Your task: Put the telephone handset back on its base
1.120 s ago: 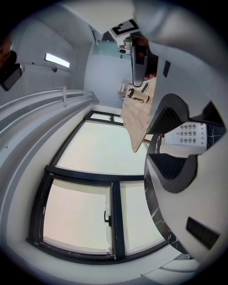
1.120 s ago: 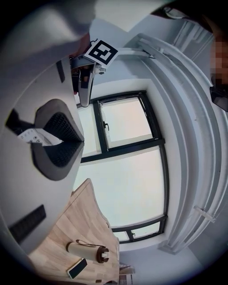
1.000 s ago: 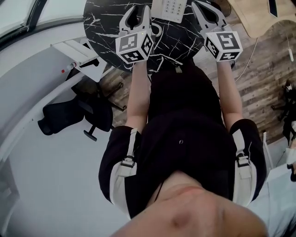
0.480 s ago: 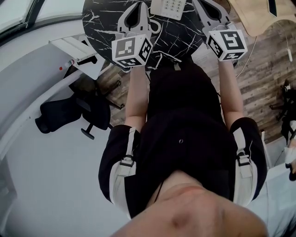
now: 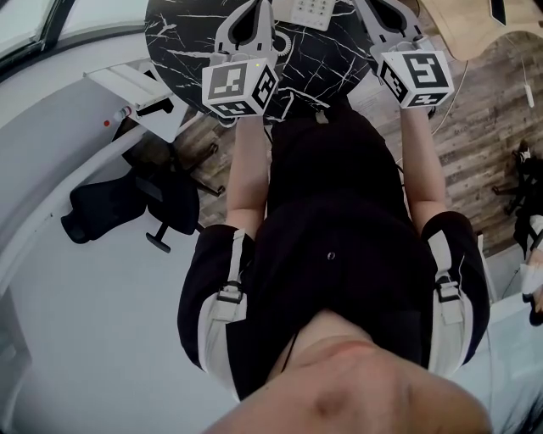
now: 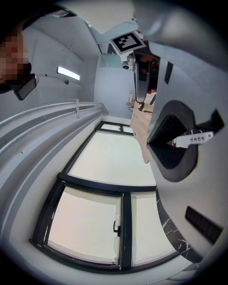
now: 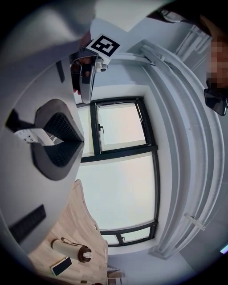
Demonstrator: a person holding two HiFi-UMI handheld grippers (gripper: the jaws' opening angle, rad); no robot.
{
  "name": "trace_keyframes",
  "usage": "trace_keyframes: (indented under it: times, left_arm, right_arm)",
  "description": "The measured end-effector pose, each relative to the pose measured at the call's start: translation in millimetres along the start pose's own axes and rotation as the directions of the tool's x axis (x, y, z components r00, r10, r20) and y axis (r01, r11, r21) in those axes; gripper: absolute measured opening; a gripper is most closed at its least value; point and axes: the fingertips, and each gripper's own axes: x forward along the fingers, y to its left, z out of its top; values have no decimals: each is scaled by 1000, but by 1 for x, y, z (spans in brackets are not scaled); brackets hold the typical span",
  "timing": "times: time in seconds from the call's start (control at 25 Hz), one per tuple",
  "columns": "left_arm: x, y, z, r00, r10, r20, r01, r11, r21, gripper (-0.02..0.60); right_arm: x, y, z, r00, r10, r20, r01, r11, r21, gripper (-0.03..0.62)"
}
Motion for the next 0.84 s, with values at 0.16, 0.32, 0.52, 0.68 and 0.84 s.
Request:
trace_keyframes:
  times: [0.16, 0.32, 0.52, 0.68, 0.84]
  left_arm:
    - [2, -2, -1, 1000, -4, -5, 4, 1000, 11, 15]
    - [3, -2, -1, 1000, -6, -8, 6, 1000, 16, 16]
    - [5, -2, -5, 1000, -9, -16, 9, 1000, 8, 15]
    - [6, 0, -7, 1000, -9, -21, 9, 1000, 6, 15]
    - [8, 1, -7, 1000, -10, -21, 10, 1000, 1, 15]
  right_arm:
    - [-1, -2, -2, 1000, -4, -2, 4, 1000, 5, 29]
    - [-2, -2, -2, 1000, -4, -4, 4, 1000, 4, 29]
    - [-3, -5, -5, 1000, -12, -7, 12, 1000, 10, 29]
    - [-3, -6, -7, 1000, -9, -11, 9, 1000, 13, 29]
    - [-2, -7, -9, 1000, -11, -15, 11, 1000, 16, 29]
